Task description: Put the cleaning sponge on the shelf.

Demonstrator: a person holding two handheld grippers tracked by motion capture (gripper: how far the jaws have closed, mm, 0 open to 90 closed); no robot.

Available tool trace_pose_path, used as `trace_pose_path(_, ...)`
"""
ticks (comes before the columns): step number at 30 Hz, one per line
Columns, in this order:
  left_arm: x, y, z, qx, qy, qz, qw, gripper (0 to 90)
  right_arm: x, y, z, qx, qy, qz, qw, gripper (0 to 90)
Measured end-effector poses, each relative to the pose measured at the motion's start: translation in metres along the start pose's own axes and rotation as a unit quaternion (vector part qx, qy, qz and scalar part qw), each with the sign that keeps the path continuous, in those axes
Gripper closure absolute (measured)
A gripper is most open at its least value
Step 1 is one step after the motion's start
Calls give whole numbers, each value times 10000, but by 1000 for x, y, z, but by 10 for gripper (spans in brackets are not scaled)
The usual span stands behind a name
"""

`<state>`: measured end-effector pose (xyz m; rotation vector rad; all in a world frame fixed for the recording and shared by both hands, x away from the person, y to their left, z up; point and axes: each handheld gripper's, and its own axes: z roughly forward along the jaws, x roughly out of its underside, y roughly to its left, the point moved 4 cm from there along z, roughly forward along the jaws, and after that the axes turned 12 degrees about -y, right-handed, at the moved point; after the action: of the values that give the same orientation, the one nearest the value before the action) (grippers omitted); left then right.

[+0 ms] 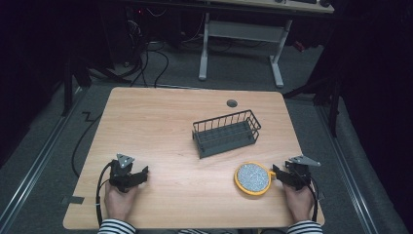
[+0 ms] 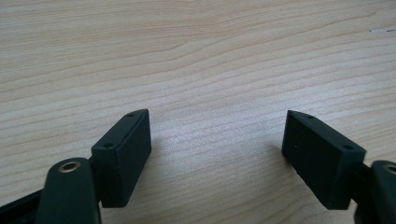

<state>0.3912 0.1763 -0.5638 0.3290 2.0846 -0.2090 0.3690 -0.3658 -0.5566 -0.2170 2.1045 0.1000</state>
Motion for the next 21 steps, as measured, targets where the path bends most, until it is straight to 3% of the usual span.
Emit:
trace_pose_path(12, 0, 0, 0, 41, -1, 22, 10000, 243, 0, 0, 0, -16, -2, -24, 10000, 413)
trace_pose_path(16, 0, 2, -2, 109, -59, 90, 9999, 344, 0, 0, 0, -27, 3, -20, 10000, 408)
trace_pose_path(21, 0, 3, -2, 85, -71, 74, 9999, 354, 0, 0, 0, -40, 5, -13, 10000, 404)
